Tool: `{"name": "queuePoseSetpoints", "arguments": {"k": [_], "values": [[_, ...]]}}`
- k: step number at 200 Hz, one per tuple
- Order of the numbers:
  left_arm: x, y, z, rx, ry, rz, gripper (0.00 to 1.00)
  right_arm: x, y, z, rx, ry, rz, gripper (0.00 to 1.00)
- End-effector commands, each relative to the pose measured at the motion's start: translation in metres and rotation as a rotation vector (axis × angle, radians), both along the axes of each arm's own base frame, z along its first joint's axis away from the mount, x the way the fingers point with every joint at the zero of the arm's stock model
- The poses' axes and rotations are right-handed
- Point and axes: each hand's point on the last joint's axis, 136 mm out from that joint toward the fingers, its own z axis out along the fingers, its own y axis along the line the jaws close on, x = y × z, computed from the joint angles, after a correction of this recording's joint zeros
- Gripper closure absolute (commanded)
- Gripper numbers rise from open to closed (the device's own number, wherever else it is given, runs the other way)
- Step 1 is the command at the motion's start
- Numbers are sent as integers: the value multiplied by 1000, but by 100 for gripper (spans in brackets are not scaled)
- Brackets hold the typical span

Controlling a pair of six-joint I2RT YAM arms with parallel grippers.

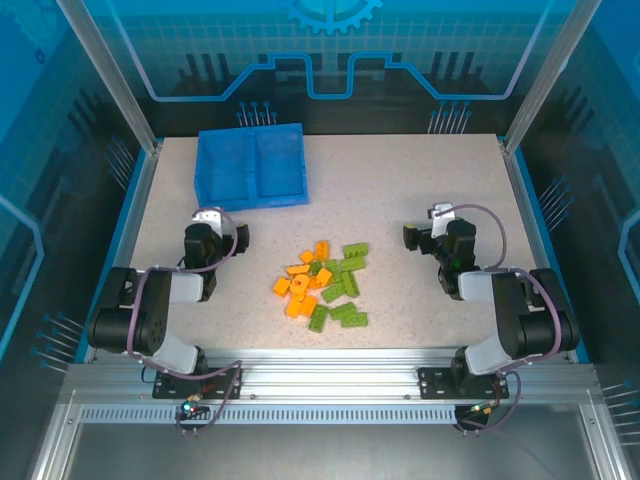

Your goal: Sort the legos into containers by color

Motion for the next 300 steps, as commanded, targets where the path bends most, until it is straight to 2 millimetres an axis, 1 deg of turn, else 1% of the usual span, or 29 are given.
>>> {"name": "queuePoseSetpoints", "arguments": {"k": [1, 117, 132, 140, 147, 159, 161, 171, 176, 180, 198, 202, 203, 204, 207, 209, 212, 219, 223, 227, 230, 235, 250, 271, 287, 300], "values": [[8, -6, 15, -23, -47, -21, 1, 5, -3, 6, -6, -16, 1, 0], [7, -5, 14, -24, -44, -20, 1, 4, -3, 5, -4, -15, 3, 0], [7, -5, 14, -23, -45, -20, 1, 5, -4, 7, -6, -15, -9, 0], [8, -5, 15, -22, -49, -17, 1, 3, -4, 15, -21, -7, -22, 0], [7, -5, 15, -21, -48, -14, 1, 0, -4, 27, -41, -9, -36, 0], [5, -2, 21, -17, -62, 4, 1, -8, -5, 47, -46, -10, -74, 0], [4, -1, 23, -17, -67, 9, 1, -10, -6, 48, -39, -3, -87, 0], [0, 2, 31, -5, -69, 37, 1, -20, -8, 68, 33, 2, -139, 0], [-3, 3, 37, 1, -69, 53, 1, -28, -7, 73, 78, 33, -156, 0], [-5, 4, 41, 6, -64, 66, 1, -34, -3, 78, 112, 52, -158, 0], [-19, 2, 68, -5, -77, 108, 1, -62, 12, 101, 273, 154, -188, 0], [-23, 1, 73, -26, -77, 117, 1, -67, 14, 107, 301, 176, -196, 0], [-24, 1, 74, -33, -75, 121, 1, -69, 16, 105, 305, 188, -195, 0], [-25, 1, 75, -39, -72, 126, 1, -70, 16, 109, 311, 188, -199, 0], [-28, 0, 78, -58, -68, 135, 1, -74, 18, 112, 327, 206, -203, 0], [-29, 0, 82, -75, -72, 143, 1, -77, 20, 112, 334, 225, -205, 0], [-33, 0, 84, -97, -56, 157, 1, -81, 23, 115, 344, 244, -205, 0], [-39, -3, 92, -156, -40, 181, 1, -91, 33, 120, 367, 297, -187, 0], [-44, -6, 94, -191, -17, 191, 1, -95, 40, 122, 371, 323, -168, 0], [-48, -7, 96, -225, 0, 209, 1, -101, 47, 118, 368, 361, -146, 0], [-52, -9, 95, -247, 26, 216, 1, -102, 53, 126, 374, 364, -126, 0], [-56, -14, 97, -288, 50, 227, 1, -106, 63, 130, 370, 388, -94, 0], [-73, -34, 98, -383, 171, 234, 1, -121, 91, 130, 339, 491, 3, 0], [-94, -79, 91, -470, 345, 163, 1, -138, 123, 123, 292, 661, 105, 0], [-112, -116, 80, -522, 495, 84, 1, -147, 142, 117, 261, 757, 154, 0], [-127, -140, 67, -526, 605, 45, 1, -149, 153, 112, 236, 787, 176, 0]]}}
